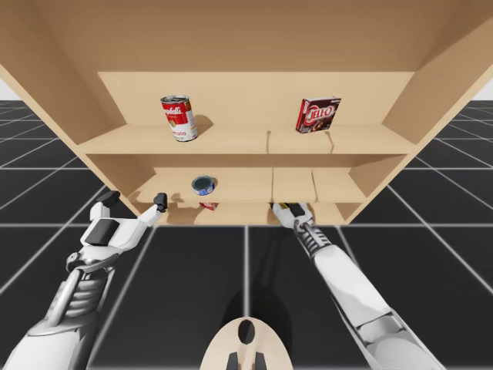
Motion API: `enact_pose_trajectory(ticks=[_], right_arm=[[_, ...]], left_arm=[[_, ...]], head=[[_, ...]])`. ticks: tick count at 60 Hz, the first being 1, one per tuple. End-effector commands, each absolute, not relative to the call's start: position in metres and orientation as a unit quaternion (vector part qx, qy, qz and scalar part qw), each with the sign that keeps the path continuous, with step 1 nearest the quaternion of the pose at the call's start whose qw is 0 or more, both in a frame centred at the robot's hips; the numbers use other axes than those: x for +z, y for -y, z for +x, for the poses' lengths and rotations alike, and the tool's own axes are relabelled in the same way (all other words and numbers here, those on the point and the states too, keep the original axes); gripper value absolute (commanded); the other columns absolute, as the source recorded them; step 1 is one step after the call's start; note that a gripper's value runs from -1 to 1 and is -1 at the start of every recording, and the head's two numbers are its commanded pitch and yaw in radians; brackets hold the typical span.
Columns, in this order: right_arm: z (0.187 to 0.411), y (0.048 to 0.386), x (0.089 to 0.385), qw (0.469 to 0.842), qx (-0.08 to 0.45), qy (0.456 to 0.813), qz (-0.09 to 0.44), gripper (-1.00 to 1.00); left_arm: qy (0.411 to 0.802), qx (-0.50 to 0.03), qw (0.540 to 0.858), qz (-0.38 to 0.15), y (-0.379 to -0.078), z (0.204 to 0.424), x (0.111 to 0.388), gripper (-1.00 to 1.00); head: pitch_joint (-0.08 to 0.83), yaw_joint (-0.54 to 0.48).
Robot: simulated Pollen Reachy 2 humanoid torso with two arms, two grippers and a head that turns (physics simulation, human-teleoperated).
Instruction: Retrieve the spam can from the shelves.
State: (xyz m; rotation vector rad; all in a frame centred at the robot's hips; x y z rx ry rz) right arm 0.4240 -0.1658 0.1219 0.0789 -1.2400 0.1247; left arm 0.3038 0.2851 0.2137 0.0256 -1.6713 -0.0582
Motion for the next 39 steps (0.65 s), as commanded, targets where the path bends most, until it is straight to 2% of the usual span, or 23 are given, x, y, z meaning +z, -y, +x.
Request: enact_pose_trajectory(ticks=[1,9,21,28,39], right_arm=[[0.41,0.1,0.1,0.83,0.053,0.541,0.128,1.0],[0.399,0.106,0.109,0.818,0.057,0.558,0.129,1.0],[0.372,0.117,0.126,0.781,0.069,0.611,0.108,1.0],[0.347,0.122,0.132,0.762,0.081,0.636,0.093,1.0],[0.302,0.128,0.135,0.752,0.097,0.645,0.096,1.0]], left_arm=[[0.741,-0.027,0.671,0.011,-0.284,0.304,0.213,-1.0],[0.742,-0.026,0.67,0.011,-0.284,0.304,0.214,-1.0],[0.742,-0.026,0.67,0.013,-0.284,0.304,0.213,-1.0],[0.742,-0.028,0.67,0.012,-0.283,0.304,0.213,-1.0],[0.742,-0.028,0.67,0.012,-0.283,0.304,0.213,-1.0]], head=[[0.607,-0.22],[0.607,-0.21],[0.606,-0.21],[0.603,-0.22],[0.6,-0.22]])
